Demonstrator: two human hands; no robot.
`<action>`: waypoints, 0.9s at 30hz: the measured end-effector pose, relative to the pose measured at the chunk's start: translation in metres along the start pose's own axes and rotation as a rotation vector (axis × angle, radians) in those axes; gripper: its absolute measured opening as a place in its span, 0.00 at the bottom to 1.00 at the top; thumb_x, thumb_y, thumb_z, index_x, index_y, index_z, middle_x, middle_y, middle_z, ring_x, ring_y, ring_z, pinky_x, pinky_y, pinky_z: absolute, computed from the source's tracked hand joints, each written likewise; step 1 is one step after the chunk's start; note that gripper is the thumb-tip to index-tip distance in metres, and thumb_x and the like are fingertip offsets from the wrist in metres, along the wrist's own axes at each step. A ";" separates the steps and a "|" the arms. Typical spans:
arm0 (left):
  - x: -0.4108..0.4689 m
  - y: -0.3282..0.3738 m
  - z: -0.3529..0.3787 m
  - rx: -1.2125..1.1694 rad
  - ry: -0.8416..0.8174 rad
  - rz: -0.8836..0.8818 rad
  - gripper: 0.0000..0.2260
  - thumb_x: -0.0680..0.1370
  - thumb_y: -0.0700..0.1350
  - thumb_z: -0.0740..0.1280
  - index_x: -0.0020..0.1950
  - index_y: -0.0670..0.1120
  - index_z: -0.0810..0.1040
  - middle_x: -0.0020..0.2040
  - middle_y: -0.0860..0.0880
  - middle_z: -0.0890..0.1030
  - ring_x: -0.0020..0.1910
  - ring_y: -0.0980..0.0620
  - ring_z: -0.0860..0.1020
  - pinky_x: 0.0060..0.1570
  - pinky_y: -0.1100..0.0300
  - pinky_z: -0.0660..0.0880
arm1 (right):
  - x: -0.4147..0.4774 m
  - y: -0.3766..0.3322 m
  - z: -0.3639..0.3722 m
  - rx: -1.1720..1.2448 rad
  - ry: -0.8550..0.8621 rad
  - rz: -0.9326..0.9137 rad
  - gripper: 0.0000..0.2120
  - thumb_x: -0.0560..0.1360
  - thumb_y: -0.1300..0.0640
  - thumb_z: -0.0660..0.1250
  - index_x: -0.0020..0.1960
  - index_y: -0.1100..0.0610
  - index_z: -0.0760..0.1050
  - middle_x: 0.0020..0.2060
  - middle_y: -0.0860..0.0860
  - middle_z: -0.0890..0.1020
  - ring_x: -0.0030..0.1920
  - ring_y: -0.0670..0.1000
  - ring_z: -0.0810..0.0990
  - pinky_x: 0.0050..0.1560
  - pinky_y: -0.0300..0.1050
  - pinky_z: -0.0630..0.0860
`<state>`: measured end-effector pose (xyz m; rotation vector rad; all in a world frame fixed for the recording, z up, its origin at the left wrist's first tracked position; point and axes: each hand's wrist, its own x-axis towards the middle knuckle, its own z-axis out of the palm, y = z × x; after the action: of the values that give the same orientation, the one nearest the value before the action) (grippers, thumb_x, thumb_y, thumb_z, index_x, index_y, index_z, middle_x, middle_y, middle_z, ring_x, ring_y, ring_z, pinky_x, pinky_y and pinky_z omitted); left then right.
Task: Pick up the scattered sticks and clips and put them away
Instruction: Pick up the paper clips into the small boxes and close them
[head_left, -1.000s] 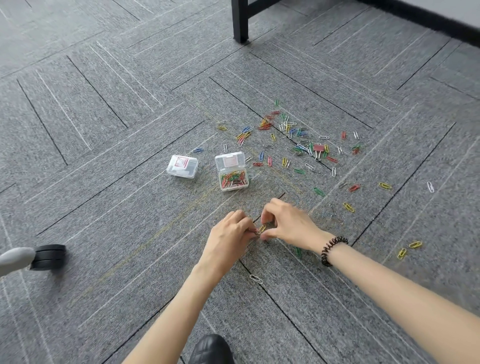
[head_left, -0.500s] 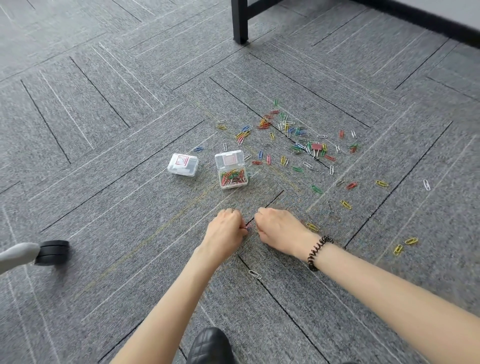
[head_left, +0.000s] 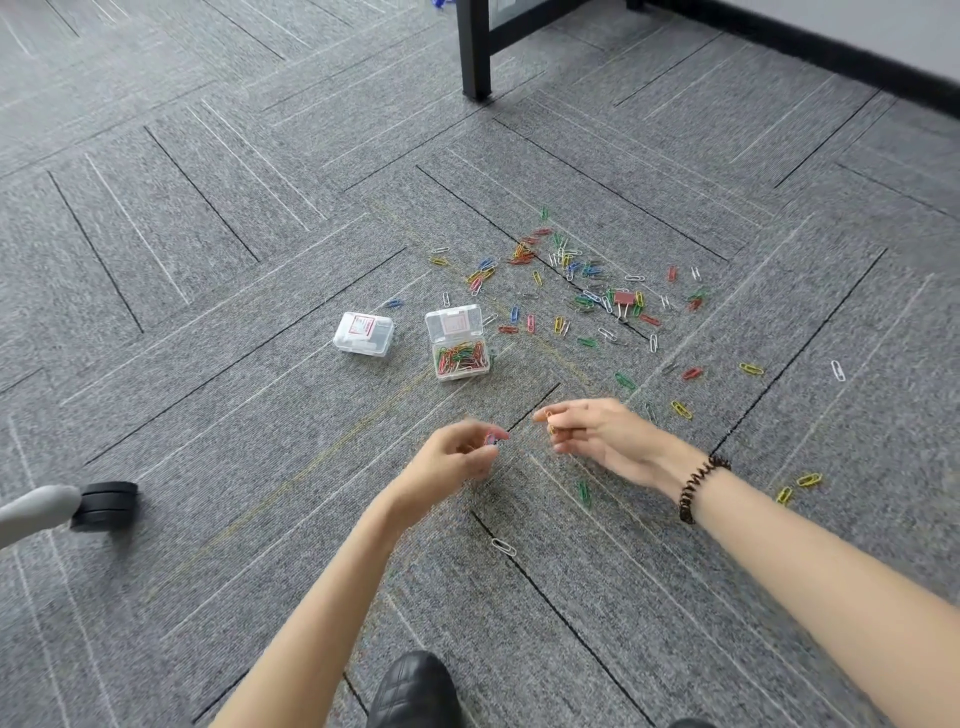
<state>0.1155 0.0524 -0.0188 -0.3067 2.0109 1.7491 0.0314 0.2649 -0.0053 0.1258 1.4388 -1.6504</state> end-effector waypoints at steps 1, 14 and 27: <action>0.000 -0.001 -0.001 -0.087 -0.096 -0.036 0.09 0.80 0.38 0.62 0.58 0.42 0.78 0.37 0.53 0.73 0.38 0.56 0.72 0.47 0.60 0.72 | -0.002 0.001 -0.003 0.128 -0.031 0.030 0.08 0.74 0.67 0.63 0.51 0.68 0.75 0.40 0.56 0.80 0.38 0.49 0.77 0.39 0.39 0.78; -0.017 -0.002 0.030 0.528 -0.185 0.080 0.09 0.71 0.47 0.75 0.42 0.46 0.77 0.37 0.54 0.78 0.29 0.63 0.70 0.33 0.68 0.69 | -0.025 0.025 -0.007 -1.166 0.306 0.098 0.22 0.68 0.41 0.73 0.42 0.62 0.80 0.29 0.49 0.74 0.29 0.49 0.67 0.38 0.39 0.73; -0.023 -0.009 0.039 1.005 -0.173 0.217 0.07 0.74 0.49 0.72 0.41 0.50 0.75 0.42 0.56 0.75 0.38 0.61 0.72 0.41 0.69 0.70 | -0.027 0.039 0.011 -1.204 0.330 -0.010 0.07 0.72 0.60 0.69 0.39 0.63 0.81 0.32 0.50 0.82 0.27 0.40 0.73 0.37 0.35 0.73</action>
<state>0.1471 0.0860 -0.0189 0.3844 2.5403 0.6354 0.0787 0.2747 -0.0144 -0.3051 2.4401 -0.5518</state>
